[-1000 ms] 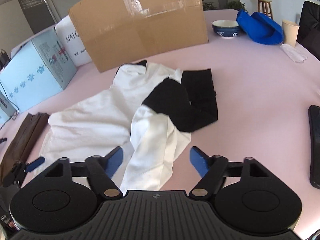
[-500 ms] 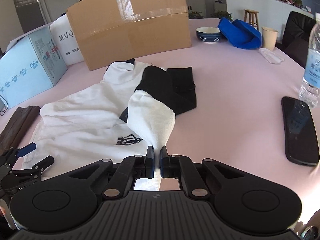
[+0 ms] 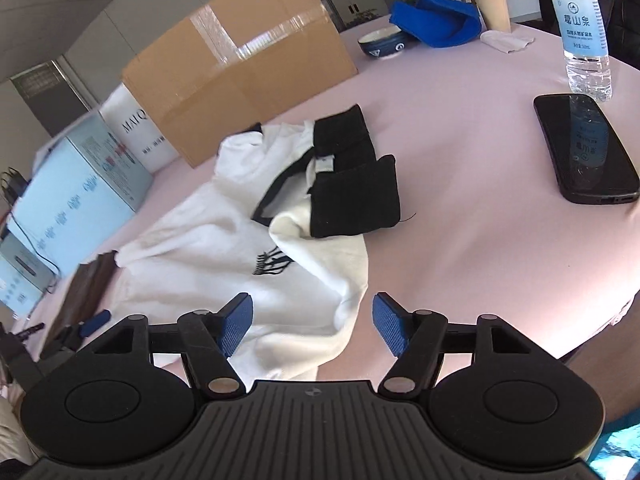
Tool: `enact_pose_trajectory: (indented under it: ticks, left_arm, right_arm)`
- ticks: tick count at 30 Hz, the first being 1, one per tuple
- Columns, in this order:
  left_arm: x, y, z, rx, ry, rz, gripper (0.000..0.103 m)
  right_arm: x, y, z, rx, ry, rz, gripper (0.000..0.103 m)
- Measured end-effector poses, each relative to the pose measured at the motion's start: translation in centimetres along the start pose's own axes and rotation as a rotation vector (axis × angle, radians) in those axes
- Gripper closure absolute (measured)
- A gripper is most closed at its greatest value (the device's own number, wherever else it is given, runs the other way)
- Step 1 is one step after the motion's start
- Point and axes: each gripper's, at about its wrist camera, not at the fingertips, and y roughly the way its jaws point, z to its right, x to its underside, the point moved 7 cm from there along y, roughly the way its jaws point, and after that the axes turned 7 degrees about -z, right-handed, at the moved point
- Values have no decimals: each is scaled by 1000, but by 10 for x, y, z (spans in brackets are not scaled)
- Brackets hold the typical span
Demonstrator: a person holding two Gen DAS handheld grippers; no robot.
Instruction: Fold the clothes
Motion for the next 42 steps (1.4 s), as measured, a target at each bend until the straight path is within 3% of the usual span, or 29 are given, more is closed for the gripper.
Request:
enact_pose_trajectory:
  ticks: [5, 11, 19, 23, 25, 26, 28, 30, 32, 34, 42]
  left_arm:
    - [28, -38, -11, 21, 37, 41, 21]
    - [54, -70, -31, 1, 19, 54, 17]
    - [68, -82, -25, 147, -33, 24, 17]
    - [64, -89, -11, 208, -23, 50, 17]
    - [62, -88, -3, 238, -15, 57, 30]
    - [62, -85, 0, 240, -16, 44, 43]
    - [60, -78, 0, 225, -39, 31, 58]
    - [59, -77, -3, 205, -52, 36, 84]
    - [57, -75, -7, 199, -65, 37, 92]
    - [55, -74, -12, 196, -85, 41, 93]
    - [37, -72, -43, 151, -214, 75, 93]
  right_arm:
    - [35, 3, -33, -30, -80, -95, 39]
    - [66, 24, -55, 139, -355, -122, 37]
    - [83, 35, -49, 81, -364, -140, 37]
    - [86, 35, -50, 58, -353, -112, 38]
    - [85, 33, -49, 51, -334, -82, 43]
    - [84, 33, -48, 45, -322, -70, 46]
    - [84, 33, -49, 31, -307, -59, 50]
    - [87, 33, -50, 21, -313, -63, 50]
    - [89, 34, -54, 41, -342, -40, 61]
    - [87, 35, -56, 73, -354, -8, 94]
    - [59, 16, -56, 65, -275, 150, 102]
